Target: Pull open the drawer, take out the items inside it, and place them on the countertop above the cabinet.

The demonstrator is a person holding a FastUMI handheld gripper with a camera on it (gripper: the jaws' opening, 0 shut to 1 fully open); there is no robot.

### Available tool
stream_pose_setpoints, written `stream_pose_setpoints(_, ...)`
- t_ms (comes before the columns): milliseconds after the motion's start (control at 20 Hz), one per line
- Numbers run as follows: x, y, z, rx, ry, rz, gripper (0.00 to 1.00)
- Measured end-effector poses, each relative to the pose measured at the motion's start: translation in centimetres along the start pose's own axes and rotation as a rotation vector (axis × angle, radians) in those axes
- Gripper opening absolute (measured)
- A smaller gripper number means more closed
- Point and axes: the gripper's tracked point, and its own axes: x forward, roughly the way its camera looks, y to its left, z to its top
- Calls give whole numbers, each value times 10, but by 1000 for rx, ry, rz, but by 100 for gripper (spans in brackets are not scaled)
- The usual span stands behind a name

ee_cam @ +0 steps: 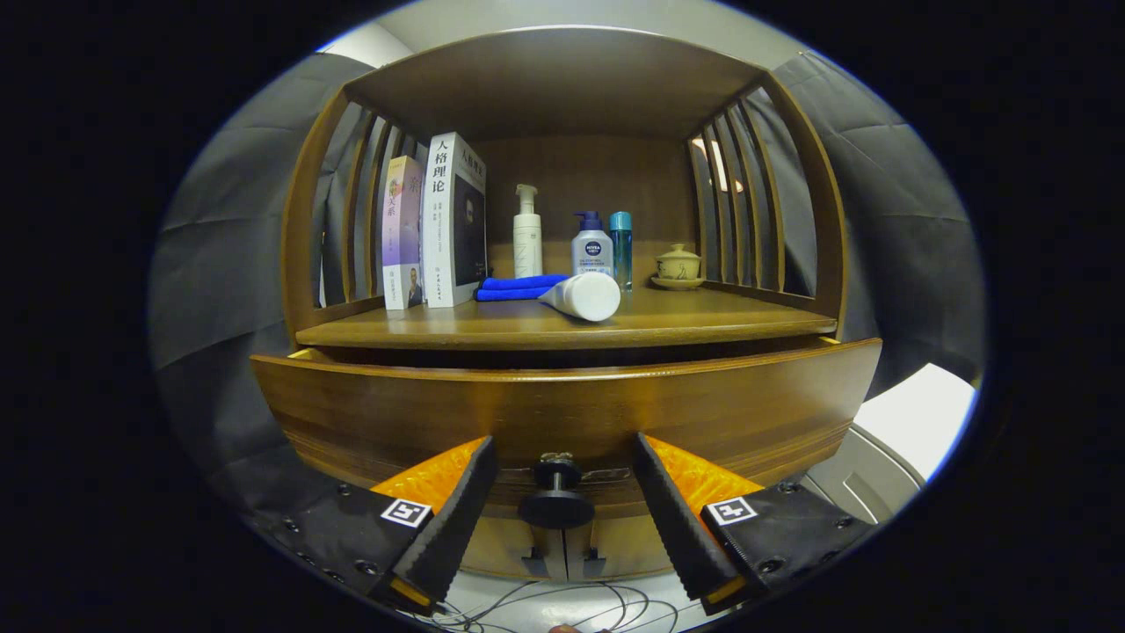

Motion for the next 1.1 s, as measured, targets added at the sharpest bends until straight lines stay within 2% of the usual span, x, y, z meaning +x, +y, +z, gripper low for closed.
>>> stream_pose_setpoints(350,35,-1,7,6,17,3,98)
stream_pose_setpoints(750,39,-6,7,7,37,-14,98)
stream_pose_setpoints(950,18,-22,20,72,27,-48,97)
stream_pose_setpoints(1100,-12,-29,39,70,-9,-61,97)
